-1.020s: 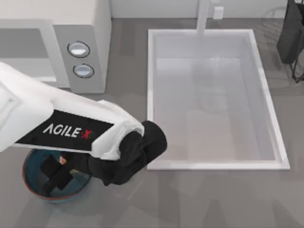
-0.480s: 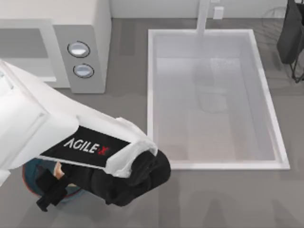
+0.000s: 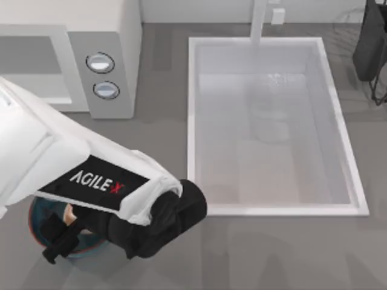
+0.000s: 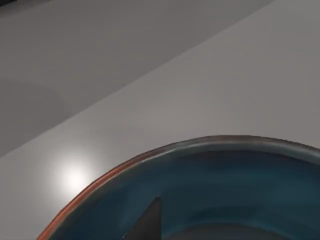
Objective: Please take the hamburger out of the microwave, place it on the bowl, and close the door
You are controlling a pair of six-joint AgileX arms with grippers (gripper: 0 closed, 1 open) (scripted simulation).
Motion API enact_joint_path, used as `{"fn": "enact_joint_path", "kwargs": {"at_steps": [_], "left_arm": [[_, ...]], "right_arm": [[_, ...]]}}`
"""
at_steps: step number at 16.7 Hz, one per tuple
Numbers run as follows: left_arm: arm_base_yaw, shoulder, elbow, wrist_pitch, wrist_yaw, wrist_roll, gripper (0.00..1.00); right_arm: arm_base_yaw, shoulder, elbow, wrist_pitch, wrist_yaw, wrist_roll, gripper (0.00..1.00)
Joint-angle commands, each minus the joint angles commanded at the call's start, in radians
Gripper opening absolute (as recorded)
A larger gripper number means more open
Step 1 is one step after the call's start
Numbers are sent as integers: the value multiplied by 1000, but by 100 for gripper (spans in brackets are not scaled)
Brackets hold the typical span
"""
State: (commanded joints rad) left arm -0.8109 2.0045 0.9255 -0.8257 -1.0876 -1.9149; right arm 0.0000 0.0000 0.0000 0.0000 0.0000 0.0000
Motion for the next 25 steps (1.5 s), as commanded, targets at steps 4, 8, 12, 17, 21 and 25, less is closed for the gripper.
{"fn": "enact_joint_path", "kwargs": {"at_steps": [4,8,12,17,21,25], "left_arm": [[47,6,-46,140,-20,100,0],[53,12,-55,154,-19,113,0],[53,12,-55,154,-19,113,23],[53,12,-55,154,-19,113,60],[53,12,-55,154,-19,113,90],[53,12,-55,154,-19,113,100]], "right_arm": [[0,0,0,0,0,0,100],[0,0,0,0,0,0,100],[0,0,0,0,0,0,100],[0,0,0,0,0,0,100],[0,0,0,0,0,0,100],[0,0,0,0,0,0,100]]}}
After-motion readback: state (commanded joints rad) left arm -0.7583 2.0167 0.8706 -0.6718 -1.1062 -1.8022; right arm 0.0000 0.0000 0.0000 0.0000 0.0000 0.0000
